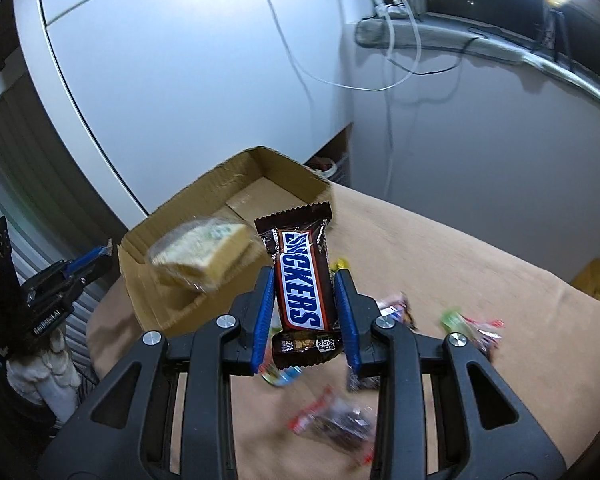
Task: Organize snacks
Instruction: 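Carry the Snickers bar with the right tool over the box, then open the right tool to drop the Snickers into the box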
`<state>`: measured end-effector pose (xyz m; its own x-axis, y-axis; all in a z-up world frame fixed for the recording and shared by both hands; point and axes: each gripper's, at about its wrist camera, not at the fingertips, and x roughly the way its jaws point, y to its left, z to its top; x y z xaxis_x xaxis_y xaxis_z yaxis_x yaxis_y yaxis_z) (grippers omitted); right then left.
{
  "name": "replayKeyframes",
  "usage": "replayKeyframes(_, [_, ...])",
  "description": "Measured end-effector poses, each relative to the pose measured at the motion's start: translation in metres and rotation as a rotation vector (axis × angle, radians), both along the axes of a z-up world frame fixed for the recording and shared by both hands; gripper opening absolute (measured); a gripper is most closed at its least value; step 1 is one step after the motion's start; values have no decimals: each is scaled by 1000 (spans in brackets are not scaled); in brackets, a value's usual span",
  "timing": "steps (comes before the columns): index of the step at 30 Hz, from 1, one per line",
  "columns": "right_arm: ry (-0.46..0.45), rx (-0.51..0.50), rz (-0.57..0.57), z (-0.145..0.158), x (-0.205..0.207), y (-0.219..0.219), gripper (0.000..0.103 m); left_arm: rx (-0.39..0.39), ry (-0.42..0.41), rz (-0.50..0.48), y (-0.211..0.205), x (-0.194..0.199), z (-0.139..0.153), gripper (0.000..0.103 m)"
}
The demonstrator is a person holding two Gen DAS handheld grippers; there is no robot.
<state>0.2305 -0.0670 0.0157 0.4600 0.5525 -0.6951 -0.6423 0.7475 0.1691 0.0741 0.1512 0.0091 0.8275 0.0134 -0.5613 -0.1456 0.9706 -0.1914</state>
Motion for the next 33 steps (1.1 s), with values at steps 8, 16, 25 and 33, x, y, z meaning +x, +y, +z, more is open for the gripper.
replayKeyframes(8, [11,-23,25,2,16,59,32,4,4,29,20,14,-3,18])
replayKeyframes(16, [34,-51,32,-8,30,97,32,3,17,39,31,25,-7,18])
replayKeyframes(25, [78,-59,39,-23,38,116,32,-3,36,41,36,33,-15,19])
replayKeyframes(33, [84,-65,37,-24,37,125,57,-12,37,35,37,34,-15,40])
